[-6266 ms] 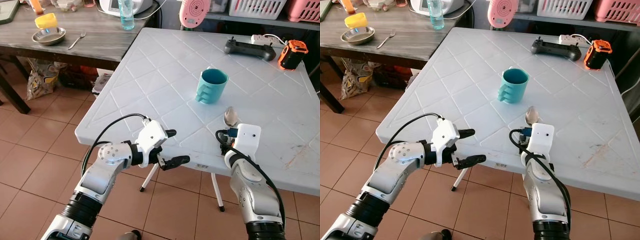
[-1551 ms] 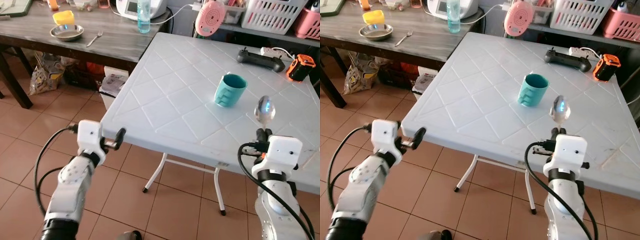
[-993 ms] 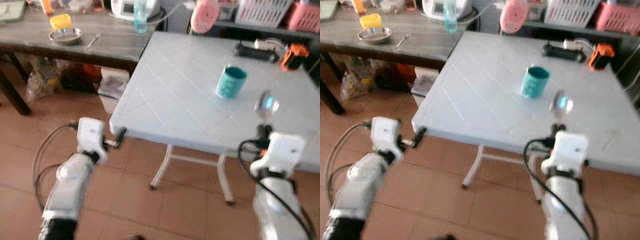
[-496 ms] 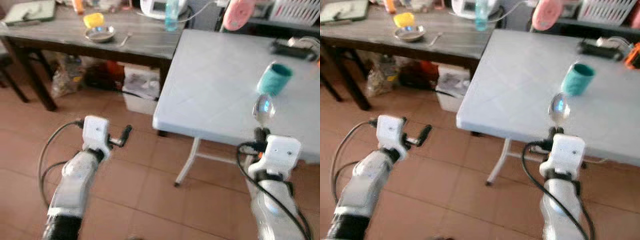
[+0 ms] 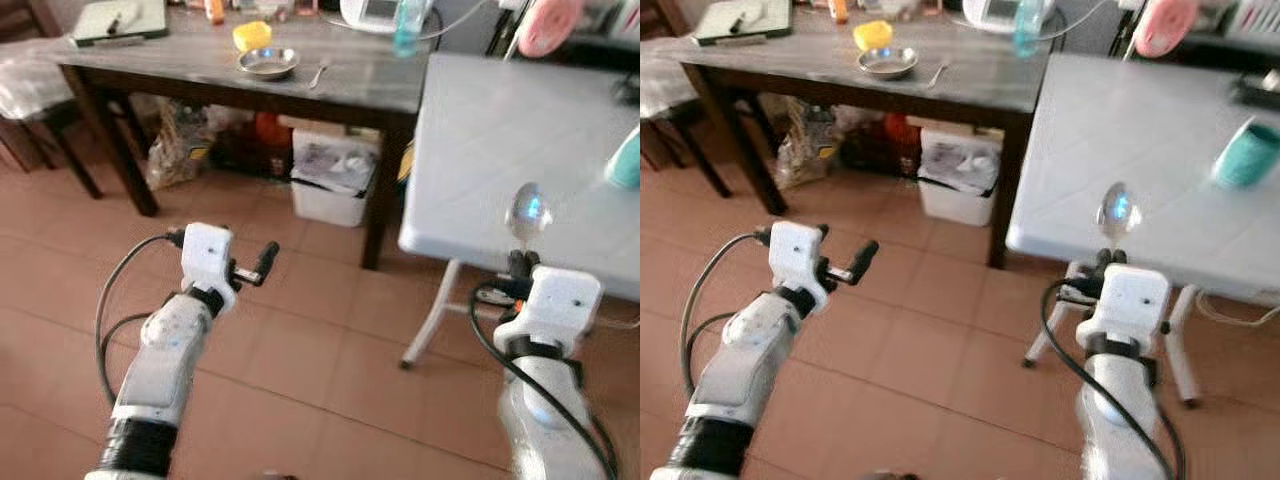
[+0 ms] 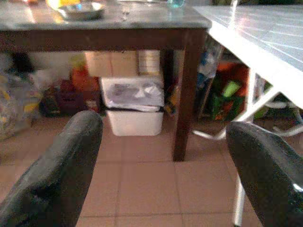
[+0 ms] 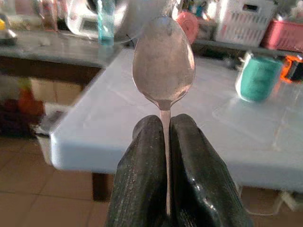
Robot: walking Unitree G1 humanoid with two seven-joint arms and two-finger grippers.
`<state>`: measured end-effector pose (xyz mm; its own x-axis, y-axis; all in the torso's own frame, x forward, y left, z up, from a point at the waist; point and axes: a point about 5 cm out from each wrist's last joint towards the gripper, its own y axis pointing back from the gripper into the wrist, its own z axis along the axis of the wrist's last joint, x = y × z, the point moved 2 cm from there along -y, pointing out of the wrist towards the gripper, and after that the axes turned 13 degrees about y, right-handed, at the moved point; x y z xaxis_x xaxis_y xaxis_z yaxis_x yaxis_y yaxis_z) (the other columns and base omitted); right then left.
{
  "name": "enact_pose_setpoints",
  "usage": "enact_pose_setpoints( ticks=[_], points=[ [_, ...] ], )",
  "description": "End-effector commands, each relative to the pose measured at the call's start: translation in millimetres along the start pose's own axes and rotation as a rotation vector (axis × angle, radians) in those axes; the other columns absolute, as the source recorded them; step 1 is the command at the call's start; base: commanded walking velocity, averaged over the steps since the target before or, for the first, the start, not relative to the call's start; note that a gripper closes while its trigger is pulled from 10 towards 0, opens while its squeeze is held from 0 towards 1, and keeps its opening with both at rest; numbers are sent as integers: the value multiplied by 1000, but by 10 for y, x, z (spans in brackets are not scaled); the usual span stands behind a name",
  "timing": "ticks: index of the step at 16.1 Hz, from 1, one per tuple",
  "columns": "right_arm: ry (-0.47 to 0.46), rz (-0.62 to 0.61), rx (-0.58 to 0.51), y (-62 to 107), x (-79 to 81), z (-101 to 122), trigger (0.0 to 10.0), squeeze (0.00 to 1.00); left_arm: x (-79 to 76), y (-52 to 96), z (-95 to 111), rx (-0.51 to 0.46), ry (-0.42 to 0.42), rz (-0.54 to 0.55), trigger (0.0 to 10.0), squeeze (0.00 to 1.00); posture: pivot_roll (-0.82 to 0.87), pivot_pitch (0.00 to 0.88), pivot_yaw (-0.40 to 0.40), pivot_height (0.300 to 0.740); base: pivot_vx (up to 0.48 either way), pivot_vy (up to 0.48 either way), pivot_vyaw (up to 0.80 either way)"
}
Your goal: Setting the table
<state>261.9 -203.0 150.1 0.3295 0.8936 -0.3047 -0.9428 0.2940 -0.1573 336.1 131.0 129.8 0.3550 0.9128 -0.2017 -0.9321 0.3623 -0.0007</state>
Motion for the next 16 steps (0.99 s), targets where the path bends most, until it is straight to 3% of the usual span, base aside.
enact_pose_setpoints(
  ticks=[1, 4, 12, 16],
  points=[
    [-4, -18, -9, 4, -15, 21, 10000, 0, 40, -9, 28, -3, -23, 12, 10000, 0, 204, 120, -13, 740, 0, 480, 0],
    [0, -16, -10, 8, -7, 24, 10000, 0, 11, -29, 35, -17, -13, 14, 10000, 0, 202, 121, -10, 740, 0, 465, 0],
    [16, -19, -15, 0, -34, 24, 10000, 0, -102, -23, 33, -39, 21, -53, 10000, 0, 191, 122, -18, 740, 0, 0, 0],
    [17, -10, -17, -13, -12, 24, 10000, 0, -137, -25, 41, -45, 31, -75, 10000, 0, 193, 121, -21, 740, 321, 0, 0]
  ],
)
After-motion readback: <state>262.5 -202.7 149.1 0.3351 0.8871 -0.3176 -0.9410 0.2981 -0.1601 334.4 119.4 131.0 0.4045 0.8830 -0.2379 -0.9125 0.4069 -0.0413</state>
